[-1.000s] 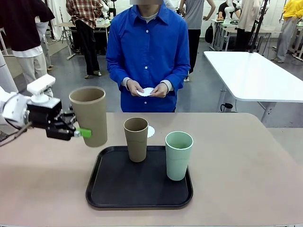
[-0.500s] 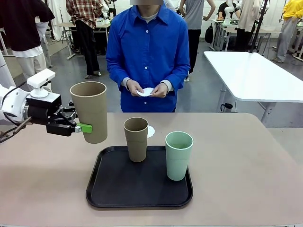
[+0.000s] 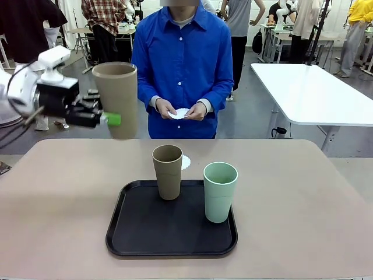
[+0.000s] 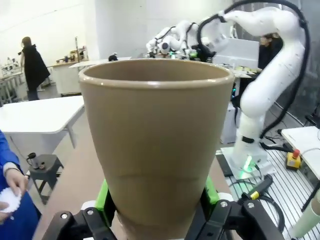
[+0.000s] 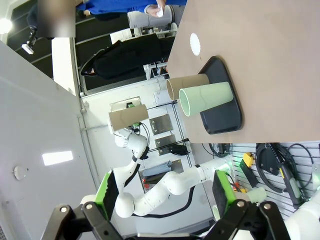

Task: Place coasters on the table and set cups on them.
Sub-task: Pick up one Reusable plastic cup and place it on a coaster set by the human.

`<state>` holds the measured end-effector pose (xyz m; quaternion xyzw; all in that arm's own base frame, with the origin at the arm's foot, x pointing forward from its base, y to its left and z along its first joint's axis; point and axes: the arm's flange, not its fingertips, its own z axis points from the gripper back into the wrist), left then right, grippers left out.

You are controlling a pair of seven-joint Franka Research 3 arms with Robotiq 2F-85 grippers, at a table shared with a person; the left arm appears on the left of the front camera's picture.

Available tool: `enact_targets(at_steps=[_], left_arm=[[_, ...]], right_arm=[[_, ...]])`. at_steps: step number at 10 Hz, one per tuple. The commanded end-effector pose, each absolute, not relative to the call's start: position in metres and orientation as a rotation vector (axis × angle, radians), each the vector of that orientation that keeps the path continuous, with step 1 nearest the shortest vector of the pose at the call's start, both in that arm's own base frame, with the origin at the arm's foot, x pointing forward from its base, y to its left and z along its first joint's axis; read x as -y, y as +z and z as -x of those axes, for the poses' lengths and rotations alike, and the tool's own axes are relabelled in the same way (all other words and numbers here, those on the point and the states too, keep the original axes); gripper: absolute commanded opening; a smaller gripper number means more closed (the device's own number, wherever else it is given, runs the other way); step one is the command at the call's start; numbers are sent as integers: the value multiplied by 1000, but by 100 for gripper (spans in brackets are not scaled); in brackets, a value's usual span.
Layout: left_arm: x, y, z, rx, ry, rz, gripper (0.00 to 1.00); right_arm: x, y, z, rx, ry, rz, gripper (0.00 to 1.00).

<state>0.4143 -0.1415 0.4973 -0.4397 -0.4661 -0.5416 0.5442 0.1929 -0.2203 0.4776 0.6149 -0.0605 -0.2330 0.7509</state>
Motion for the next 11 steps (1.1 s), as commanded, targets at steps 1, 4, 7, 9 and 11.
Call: enact_targets(at_steps=[1, 4, 7, 9, 11], left_arm=[[169, 504, -458, 1087, -1228, 1024, 83], [192, 488, -540, 1127, -1218, 1075, 83], [213, 445, -590, 1116, -1227, 1110, 83], [223, 417, -601, 1107, -1282, 1134, 83], [231, 388, -608, 1078, -1317, 1134, 83]], right_arm=[[221, 478, -193, 135, -504, -1352, 100], [221, 478, -193, 135, -504, -1352, 100], [221, 478, -193, 135, -504, -1352, 100], [221, 478, -193, 135, -504, -1352, 100], [221, 478, -193, 135, -504, -1352, 100]])
